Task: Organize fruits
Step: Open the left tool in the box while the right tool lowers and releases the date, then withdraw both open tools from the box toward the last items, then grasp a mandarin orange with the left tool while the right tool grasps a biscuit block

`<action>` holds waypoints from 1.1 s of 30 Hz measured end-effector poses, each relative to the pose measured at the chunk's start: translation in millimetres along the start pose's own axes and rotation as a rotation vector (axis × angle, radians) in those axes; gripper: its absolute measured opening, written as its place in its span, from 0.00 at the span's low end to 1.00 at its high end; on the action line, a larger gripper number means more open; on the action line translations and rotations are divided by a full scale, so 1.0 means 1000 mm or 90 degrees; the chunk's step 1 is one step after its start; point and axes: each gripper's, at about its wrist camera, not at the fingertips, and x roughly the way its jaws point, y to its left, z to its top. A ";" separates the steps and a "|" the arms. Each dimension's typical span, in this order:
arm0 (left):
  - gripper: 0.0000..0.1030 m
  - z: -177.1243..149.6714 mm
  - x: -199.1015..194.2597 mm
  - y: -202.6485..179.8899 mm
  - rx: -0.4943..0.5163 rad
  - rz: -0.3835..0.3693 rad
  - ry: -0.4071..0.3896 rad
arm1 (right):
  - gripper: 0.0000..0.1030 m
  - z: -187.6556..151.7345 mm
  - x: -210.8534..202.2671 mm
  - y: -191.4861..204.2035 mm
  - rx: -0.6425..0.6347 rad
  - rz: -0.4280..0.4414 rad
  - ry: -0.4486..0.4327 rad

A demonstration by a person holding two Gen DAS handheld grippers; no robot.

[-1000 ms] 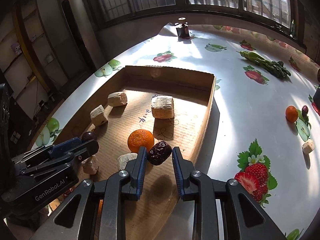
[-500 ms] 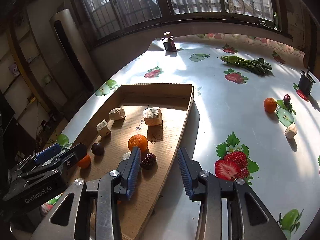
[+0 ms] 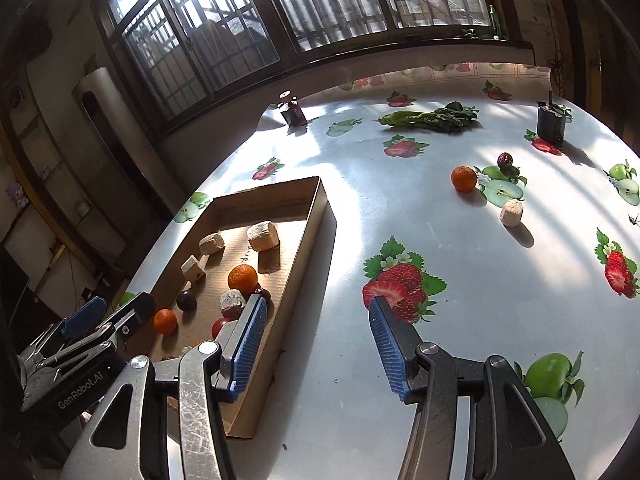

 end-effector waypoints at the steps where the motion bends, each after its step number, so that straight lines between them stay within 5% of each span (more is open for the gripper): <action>1: 0.81 0.000 -0.002 -0.001 0.002 0.001 -0.002 | 0.56 -0.001 -0.002 -0.001 0.001 0.001 -0.002; 21: 0.81 -0.001 0.003 -0.036 0.047 -0.029 0.029 | 0.60 -0.001 -0.017 -0.052 0.033 -0.026 0.002; 29: 0.81 0.019 0.022 -0.074 0.068 -0.104 0.056 | 0.60 0.044 -0.027 -0.144 0.043 -0.179 -0.003; 33: 0.81 0.047 0.039 -0.118 0.101 -0.164 0.074 | 0.60 0.069 -0.011 -0.186 0.072 -0.196 0.012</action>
